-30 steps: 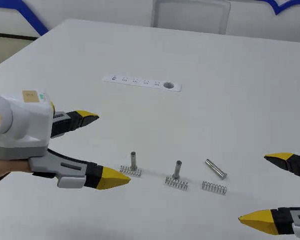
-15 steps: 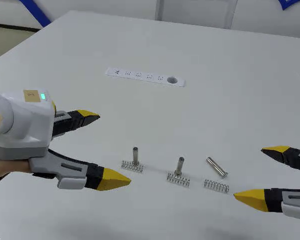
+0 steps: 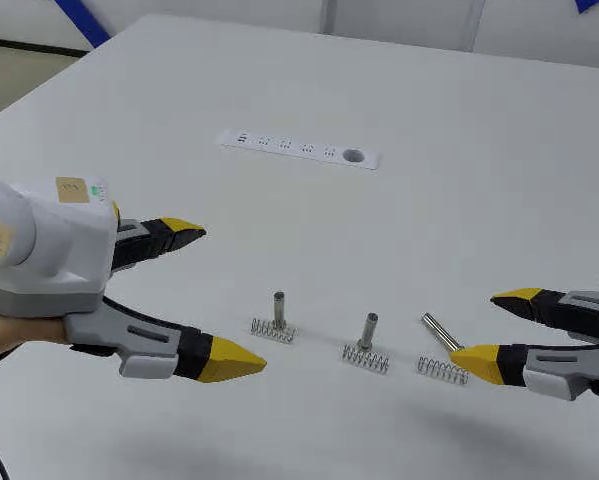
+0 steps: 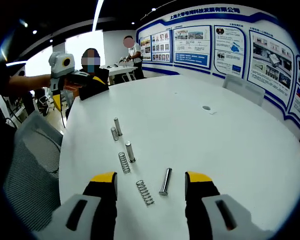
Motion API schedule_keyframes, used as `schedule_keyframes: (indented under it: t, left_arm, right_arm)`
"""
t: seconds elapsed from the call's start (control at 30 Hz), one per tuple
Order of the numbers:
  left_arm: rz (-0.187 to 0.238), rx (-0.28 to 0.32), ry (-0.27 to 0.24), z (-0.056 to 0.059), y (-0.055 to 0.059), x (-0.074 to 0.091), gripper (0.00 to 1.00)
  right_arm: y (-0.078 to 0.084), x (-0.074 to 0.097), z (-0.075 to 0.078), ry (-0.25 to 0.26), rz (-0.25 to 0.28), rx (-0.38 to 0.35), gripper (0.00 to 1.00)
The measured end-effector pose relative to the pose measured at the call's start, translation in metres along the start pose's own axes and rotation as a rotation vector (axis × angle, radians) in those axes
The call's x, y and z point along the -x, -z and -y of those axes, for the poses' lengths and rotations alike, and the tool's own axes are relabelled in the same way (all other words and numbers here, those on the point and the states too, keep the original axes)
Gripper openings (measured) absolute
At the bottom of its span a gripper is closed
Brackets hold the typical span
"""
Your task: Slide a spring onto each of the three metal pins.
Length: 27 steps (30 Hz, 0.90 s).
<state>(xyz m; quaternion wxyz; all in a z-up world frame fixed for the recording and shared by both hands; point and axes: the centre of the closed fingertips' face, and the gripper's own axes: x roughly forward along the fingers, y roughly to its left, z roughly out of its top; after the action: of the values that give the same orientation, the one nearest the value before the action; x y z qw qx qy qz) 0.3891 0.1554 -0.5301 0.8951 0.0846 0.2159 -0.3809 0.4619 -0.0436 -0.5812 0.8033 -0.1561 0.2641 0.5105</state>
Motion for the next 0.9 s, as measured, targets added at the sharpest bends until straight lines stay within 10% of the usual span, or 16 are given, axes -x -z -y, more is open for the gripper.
schedule_keyframes:
  t: [0.9]
  left_arm:
    - [-0.025,-0.002,0.012,-0.003,0.004,-0.008,0.98]
  right_arm:
    - [0.018,-0.051,0.029,0.032,-0.112,-0.053,0.28]
